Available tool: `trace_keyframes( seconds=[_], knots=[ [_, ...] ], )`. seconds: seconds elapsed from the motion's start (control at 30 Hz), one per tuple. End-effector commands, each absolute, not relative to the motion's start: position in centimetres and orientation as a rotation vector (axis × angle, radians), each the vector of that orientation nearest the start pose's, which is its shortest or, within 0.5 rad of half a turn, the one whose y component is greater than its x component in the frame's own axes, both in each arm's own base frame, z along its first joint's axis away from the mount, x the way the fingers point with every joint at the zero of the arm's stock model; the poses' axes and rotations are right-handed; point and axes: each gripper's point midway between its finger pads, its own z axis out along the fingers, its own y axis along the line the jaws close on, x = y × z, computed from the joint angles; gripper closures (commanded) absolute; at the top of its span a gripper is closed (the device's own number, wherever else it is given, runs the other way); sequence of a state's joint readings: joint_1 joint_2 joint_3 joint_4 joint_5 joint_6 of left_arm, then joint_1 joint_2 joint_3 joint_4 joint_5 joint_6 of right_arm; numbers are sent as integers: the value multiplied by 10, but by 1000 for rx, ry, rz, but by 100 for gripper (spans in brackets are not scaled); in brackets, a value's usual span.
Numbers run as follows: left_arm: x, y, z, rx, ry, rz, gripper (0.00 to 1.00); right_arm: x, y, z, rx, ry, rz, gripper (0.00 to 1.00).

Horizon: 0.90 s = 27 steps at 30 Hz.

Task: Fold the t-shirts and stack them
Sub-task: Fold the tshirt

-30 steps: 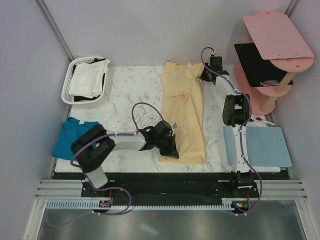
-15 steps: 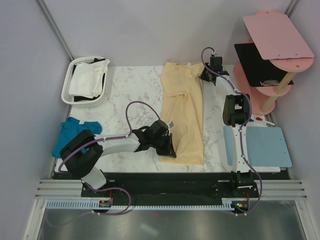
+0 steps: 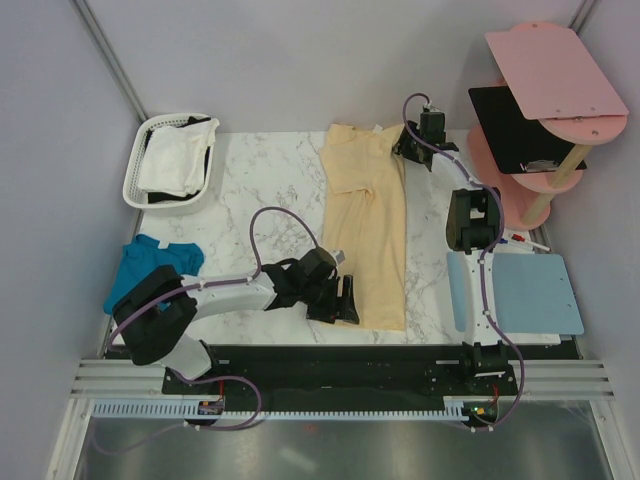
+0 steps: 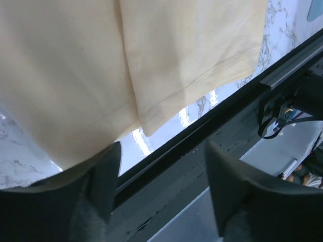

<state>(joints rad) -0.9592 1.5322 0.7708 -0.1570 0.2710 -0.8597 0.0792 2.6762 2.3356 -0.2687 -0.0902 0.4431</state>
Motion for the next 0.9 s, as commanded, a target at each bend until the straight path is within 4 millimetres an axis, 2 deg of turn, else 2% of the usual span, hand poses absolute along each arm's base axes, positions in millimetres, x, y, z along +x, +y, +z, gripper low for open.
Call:
trace_keyframes(
  seconds=[0.0, 0.03, 0.07, 0.1, 0.13, 0.17, 0.2, 0.23, 0.27, 0.3, 0.33, 0.37, 0.4, 0.43, 0.47, 0.5, 0.53, 0.57, 0.6, 0.63, 0.67, 0.7, 0.73, 0.77, 0.8, 0.83, 0.87],
  knots=[
    [141, -331, 71, 304, 2700, -944, 15, 660, 74, 25, 363, 2262, 314, 31],
    [144, -327, 73, 303, 2689, -915, 14, 654, 73, 23, 368, 2273, 299, 26],
    [146, -326, 83, 311, 2653, -920, 13, 652, 71, 30, 370, 2264, 288, 21],
    [150, -325, 89, 321, 2628, -906, 9, 652, 67, 56, 369, 2227, 277, 12],
    [154, -321, 91, 316, 2608, -876, 8, 641, 65, 52, 375, 2251, 264, 9],
    [156, -318, 98, 321, 2583, -869, 8, 636, 65, 59, 376, 2248, 261, 5],
    [159, -316, 102, 317, 2570, -854, 7, 631, 64, 92, 371, 2206, 271, 2],
    [163, -314, 104, 306, 2554, -827, 6, 613, 63, 80, 383, 2248, 264, 2],
    [164, -311, 104, 305, 2550, -811, 5, 606, 63, 88, 386, 2236, 269, 2],
    [165, -309, 102, 302, 2551, -796, 5, 598, 62, 122, 383, 2186, 283, 2],
    [166, -307, 100, 296, 2551, -780, 5, 576, 63, 104, 397, 2233, 282, 2],
    [167, -305, 98, 287, 2556, -772, 5, 568, 65, 112, 389, 2222, 294, 2],
    [168, -303, 91, 275, 2570, -749, 4, 556, 66, 137, 381, 2192, 304, 2],
    [169, -302, 88, 263, 2575, -744, 4, 532, 68, 119, 391, 2250, 313, 2],
    [172, -300, 84, 229, 2590, -742, 4, 520, 71, 122, 396, 2250, 336, 2],
    [176, -300, 77, 205, 2590, -751, 3, 507, 75, 144, 378, 2214, 370, 2],
    [174, -302, 74, 193, 2612, -790, 3, 483, 82, 125, 367, 2271, 387, 2],
    [181, -300, 71, 138, 2620, -805, 3, 470, 86, 125, 361, 2285, 403, 2],
    [185, -302, 70, 120, 2616, -839, 3, 456, 91, 142, 339, 2258, 430, 2],
    [189, -300, 64, 95, 2632, -821, 3, 433, 95, 123, 334, 2316, 436, 2],
    [198, -300, 67, 71, 2622, -820, 3, 419, 101, 138, 328, 2294, 482, 2],
    [203, -299, 65, 53, 2625, -811, 3, 407, 104, 136, 327, 2304, 504, 2],
    [206, -299, 62, 44, 2636, -809, 3, 383, 108, 118, 332, 2360, 522, 2],
    [212, -296, 60, 16, 2642, -802, 3, 369, 113, 115, 326, 2377, 560, 4],
    [215, -297, 61, 8, 2644, -804, 4, 357, 115, 124, 335, 2353, 587, 5],
    [215, -295, 54, 0, 2670, -782, 4, 333, 115, 104, 356, 2414, 594, 7],
    [216, -293, 52, -24, 2684, -768, 4, 321, 115, 100, 359, 2428, 606, 8]
  ],
)
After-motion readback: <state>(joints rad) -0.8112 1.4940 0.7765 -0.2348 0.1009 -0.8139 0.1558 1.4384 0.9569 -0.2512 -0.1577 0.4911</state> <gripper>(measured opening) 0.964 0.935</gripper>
